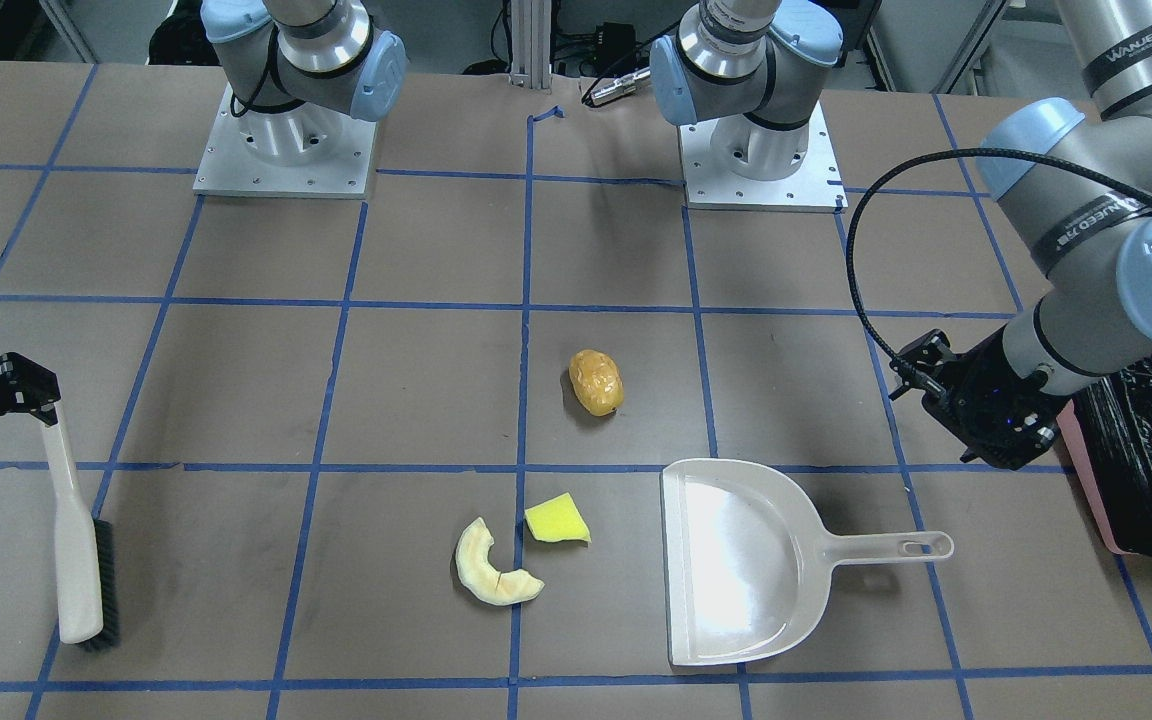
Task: Sweep and dump trash into bin
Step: 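Grasp the white dustpan handle with the left gripper and the brush handle with the right, then lift the brush with the right gripper and carry it toward the trash, then sweep the sponge and banana peel into the dustpan with the right-held brush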
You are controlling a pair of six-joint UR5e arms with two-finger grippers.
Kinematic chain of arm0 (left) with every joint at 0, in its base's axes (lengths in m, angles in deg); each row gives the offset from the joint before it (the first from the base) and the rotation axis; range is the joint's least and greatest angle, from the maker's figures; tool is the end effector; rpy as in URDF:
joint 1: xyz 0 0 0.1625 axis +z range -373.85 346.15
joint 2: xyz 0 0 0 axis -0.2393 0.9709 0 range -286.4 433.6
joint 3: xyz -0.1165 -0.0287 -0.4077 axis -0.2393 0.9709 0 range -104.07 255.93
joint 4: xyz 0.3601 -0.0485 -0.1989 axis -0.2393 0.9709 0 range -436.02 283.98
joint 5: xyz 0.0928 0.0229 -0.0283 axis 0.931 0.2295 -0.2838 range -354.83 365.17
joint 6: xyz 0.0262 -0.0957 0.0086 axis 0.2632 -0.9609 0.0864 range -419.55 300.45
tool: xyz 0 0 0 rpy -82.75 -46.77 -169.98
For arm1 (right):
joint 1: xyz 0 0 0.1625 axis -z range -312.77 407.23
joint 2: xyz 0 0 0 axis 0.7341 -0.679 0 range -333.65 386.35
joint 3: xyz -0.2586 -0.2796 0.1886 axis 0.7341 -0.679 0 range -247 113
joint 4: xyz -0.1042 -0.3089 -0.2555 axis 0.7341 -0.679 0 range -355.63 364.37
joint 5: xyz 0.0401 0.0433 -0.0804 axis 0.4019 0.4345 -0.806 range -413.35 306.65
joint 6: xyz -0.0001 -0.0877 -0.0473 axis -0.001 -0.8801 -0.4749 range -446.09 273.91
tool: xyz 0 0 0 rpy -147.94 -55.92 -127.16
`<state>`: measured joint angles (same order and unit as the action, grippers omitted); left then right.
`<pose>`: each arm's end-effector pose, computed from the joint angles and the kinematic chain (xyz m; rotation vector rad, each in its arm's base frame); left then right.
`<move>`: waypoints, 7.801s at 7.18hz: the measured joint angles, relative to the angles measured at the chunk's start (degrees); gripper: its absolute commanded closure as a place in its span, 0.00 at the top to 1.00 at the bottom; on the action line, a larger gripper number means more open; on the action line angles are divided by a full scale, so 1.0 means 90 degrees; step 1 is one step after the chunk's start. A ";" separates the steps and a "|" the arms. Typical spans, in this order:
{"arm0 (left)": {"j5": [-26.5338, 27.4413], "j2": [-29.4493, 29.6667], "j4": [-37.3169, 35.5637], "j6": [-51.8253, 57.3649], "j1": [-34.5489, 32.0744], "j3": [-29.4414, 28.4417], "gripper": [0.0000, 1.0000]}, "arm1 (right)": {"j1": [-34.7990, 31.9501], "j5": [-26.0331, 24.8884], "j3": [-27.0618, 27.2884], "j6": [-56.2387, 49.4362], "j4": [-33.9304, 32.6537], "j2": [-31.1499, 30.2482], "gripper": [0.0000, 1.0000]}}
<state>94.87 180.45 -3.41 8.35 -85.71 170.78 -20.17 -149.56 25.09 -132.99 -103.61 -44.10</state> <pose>0.0533 -0.5923 0.3174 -1.2979 -2.7991 -0.0794 -0.1174 -0.6010 0.3131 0.6545 -3.0139 -0.1765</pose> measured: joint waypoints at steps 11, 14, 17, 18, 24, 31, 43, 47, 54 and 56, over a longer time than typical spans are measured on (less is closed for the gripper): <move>0.0712 0.1224 -0.1613 0.3862 -0.0530 -0.0412 0.90 | 0.0009 -0.0296 0.0940 -0.0055 -0.0894 0.0334 0.20; 0.0781 0.1321 -0.1640 0.3777 -0.0531 -0.0475 0.85 | 0.0009 -0.0355 0.0938 -0.0062 -0.0884 0.0342 0.00; 0.0408 0.1458 -0.1666 0.3450 -0.0531 -0.0555 0.85 | -0.0002 -0.0697 0.0918 0.0199 -0.0817 0.0279 0.00; 0.0312 0.1475 -0.1664 0.3374 -0.0531 -0.0559 0.83 | -0.0026 -0.0695 0.0914 0.0331 -0.0773 0.0225 0.00; 0.0162 0.1536 -0.1662 0.3174 -0.0542 -0.0549 0.11 | -0.1242 0.0095 0.0847 0.2348 -0.0313 -0.0006 0.00; 0.0629 0.1476 -0.1598 0.3189 -0.0827 -0.0490 0.09 | -0.3507 0.1035 0.0877 0.6665 0.0515 -0.0186 0.00; 0.0639 0.1483 -0.1594 0.3207 -0.0825 -0.0481 0.09 | -0.5141 0.1633 -0.0353 0.9075 -0.0512 0.1277 0.00; 0.0629 0.1487 -0.1593 0.3226 -0.0827 -0.0480 0.09 | -0.5857 0.1925 -0.1820 1.0387 -0.0550 0.2299 0.00; 0.0621 0.1478 -0.1594 0.3243 -0.0826 -0.0480 0.09 | -0.6607 0.1977 -0.2682 1.1454 -0.0397 0.2613 0.00; 0.0620 0.1471 -0.1594 0.3250 -0.0824 -0.0480 0.07 | -0.6730 0.2026 -0.2666 1.1557 0.0019 0.2292 0.00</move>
<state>100.45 193.68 -17.75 37.60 -93.12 166.46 -80.74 -131.33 1.09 -28.97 -103.43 -23.47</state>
